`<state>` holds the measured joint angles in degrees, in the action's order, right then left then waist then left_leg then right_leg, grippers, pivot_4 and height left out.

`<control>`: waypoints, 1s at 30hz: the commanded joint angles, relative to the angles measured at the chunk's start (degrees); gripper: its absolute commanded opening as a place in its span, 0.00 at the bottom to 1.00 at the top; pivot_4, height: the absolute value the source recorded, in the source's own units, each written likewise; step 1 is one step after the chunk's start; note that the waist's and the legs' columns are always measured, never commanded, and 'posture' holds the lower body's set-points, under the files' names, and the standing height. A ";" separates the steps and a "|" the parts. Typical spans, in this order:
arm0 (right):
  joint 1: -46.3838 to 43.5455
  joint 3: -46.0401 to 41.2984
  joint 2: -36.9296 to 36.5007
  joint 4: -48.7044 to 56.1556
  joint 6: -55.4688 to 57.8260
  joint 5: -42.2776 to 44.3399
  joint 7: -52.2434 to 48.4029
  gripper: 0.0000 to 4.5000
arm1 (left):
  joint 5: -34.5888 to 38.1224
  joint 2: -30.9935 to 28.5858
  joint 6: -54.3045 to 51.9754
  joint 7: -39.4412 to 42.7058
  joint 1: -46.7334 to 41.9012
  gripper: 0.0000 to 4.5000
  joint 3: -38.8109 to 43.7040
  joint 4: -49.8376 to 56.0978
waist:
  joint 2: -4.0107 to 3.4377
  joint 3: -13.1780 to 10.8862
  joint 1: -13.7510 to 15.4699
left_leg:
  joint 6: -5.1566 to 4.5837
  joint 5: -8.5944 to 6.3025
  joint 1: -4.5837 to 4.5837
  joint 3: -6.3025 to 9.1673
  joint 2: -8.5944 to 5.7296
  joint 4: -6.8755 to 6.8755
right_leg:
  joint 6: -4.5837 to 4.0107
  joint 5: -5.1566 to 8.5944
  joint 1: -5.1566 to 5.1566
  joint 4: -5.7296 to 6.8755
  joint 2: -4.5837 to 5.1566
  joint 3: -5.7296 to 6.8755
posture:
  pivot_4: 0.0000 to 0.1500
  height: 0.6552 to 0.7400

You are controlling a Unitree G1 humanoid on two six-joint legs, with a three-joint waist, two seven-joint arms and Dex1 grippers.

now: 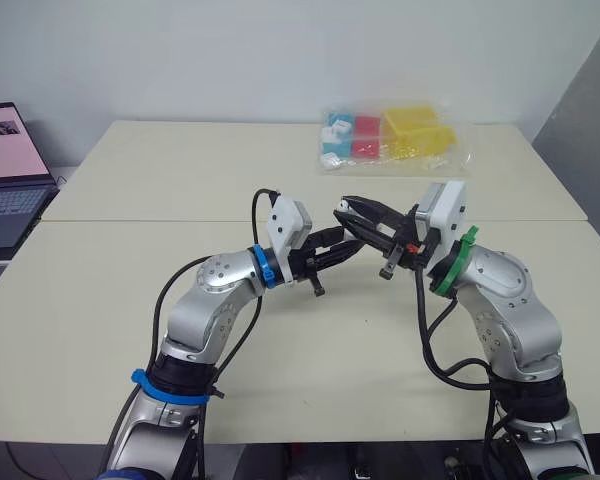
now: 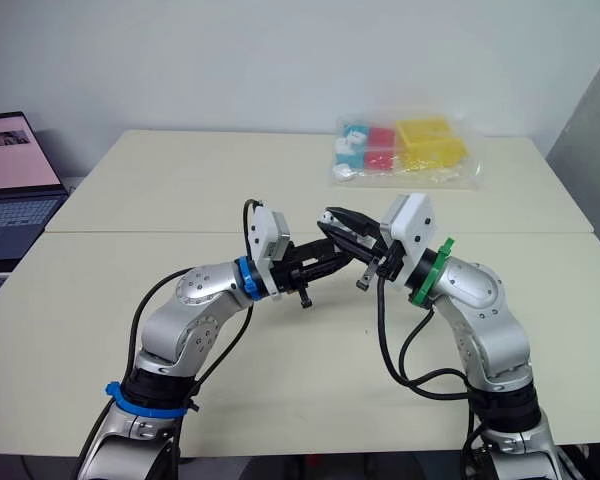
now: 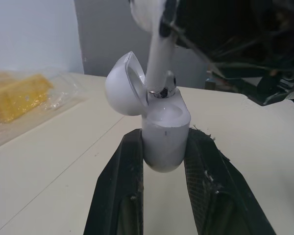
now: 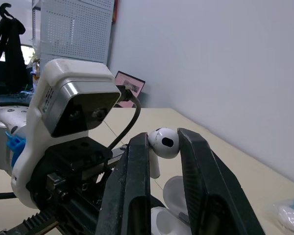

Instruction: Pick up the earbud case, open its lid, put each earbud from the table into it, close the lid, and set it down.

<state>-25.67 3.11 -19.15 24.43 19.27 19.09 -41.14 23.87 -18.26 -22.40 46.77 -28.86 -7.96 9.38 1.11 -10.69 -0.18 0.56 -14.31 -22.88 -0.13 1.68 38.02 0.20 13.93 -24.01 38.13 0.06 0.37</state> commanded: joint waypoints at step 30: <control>4.25 1.75 -1.71 0.81 -2.25 0.02 3.00 0.10 | 1.39 -0.15 -0.33 -0.92 0.51 0.17 1.11 3.57 | 0.00 0.00 0.01 | 0.00 0.00 0.01 -0.01 0.00 0.00 | 0.00 0.00 0.00 0.00 0.00 -0.05 | 1.00 1.00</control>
<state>-21.47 4.64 -20.39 24.39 17.07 18.98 -38.24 24.27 -18.70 -23.37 45.75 -27.95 -7.45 10.71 1.11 -10.69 -0.17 0.56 -14.31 -22.87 -0.14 1.68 38.01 0.20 13.94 -24.01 38.13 0.06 0.32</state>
